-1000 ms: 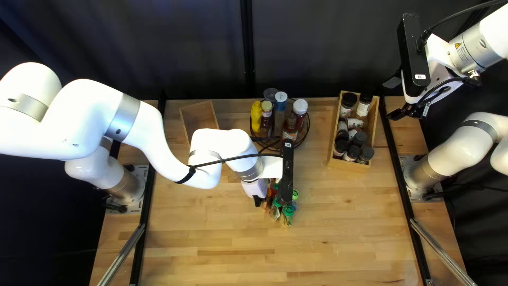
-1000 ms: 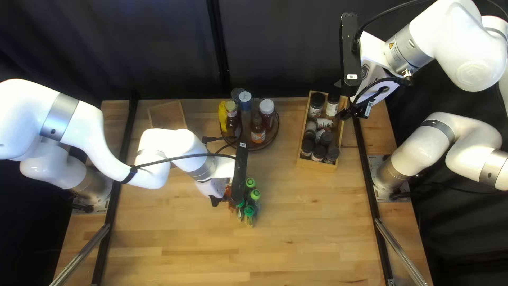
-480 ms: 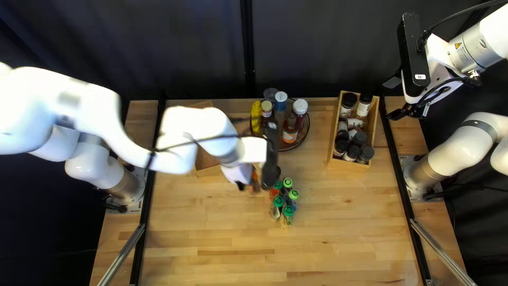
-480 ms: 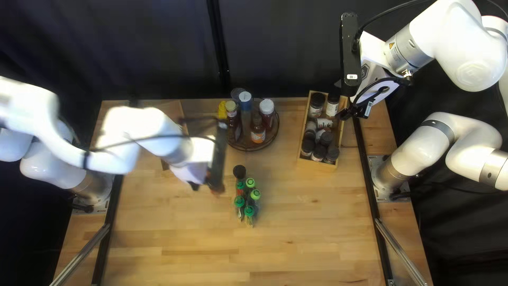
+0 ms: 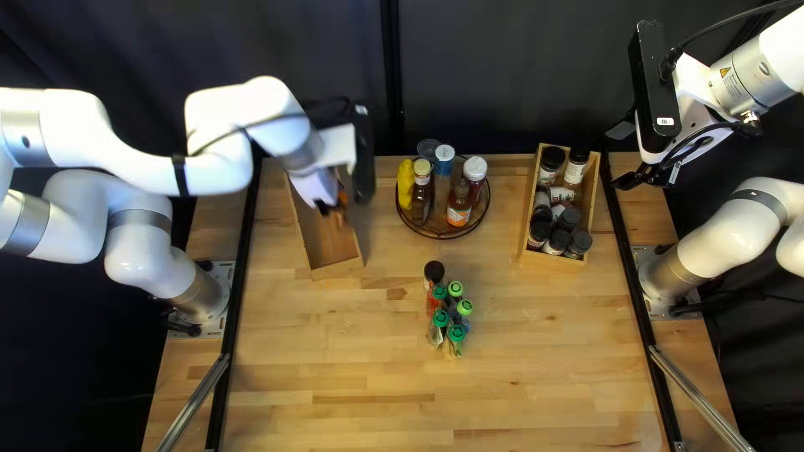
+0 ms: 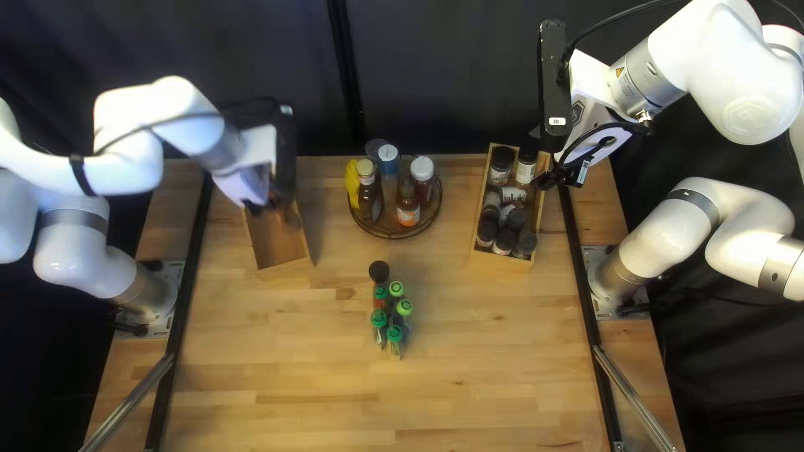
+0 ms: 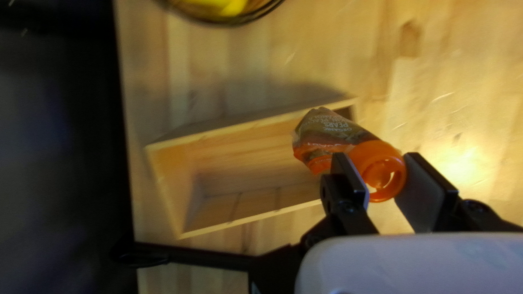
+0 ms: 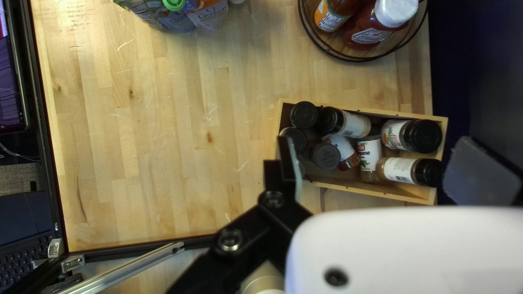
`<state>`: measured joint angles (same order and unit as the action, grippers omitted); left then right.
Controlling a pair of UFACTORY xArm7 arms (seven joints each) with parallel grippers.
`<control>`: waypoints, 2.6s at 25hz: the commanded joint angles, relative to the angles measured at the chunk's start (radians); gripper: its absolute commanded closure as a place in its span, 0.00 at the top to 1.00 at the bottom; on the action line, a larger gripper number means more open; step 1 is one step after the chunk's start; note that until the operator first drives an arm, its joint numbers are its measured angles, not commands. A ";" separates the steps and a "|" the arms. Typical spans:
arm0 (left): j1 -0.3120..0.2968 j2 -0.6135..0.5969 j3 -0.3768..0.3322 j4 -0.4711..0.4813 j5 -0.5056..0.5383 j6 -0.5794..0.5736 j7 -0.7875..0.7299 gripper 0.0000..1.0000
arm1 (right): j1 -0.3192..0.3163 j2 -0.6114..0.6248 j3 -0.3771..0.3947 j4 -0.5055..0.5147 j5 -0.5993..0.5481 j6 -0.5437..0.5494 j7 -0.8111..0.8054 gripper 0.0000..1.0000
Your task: Separate condiments, baby food and spices and place it in 3 different racks/containers
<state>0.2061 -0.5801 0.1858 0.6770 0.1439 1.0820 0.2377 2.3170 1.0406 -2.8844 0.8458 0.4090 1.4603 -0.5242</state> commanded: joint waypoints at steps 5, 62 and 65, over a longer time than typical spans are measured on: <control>0.052 0.044 0.115 -0.017 0.045 -0.064 0.119 0.03 | 0.000 0.000 0.000 0.000 0.000 0.000 0.000 1.00; -0.360 0.737 -0.224 0.476 -0.207 -0.140 -0.241 1.00 | 0.000 0.000 0.000 0.000 0.000 0.000 0.000 1.00; -0.359 0.767 -0.225 0.510 -0.212 -0.137 -0.234 1.00 | 0.000 0.000 0.000 0.000 0.000 0.000 0.000 1.00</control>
<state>-0.1536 0.1626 -0.0384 1.1597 -0.0649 0.9444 -0.0003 2.3170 1.0406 -2.8844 0.8458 0.4090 1.4603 -0.5242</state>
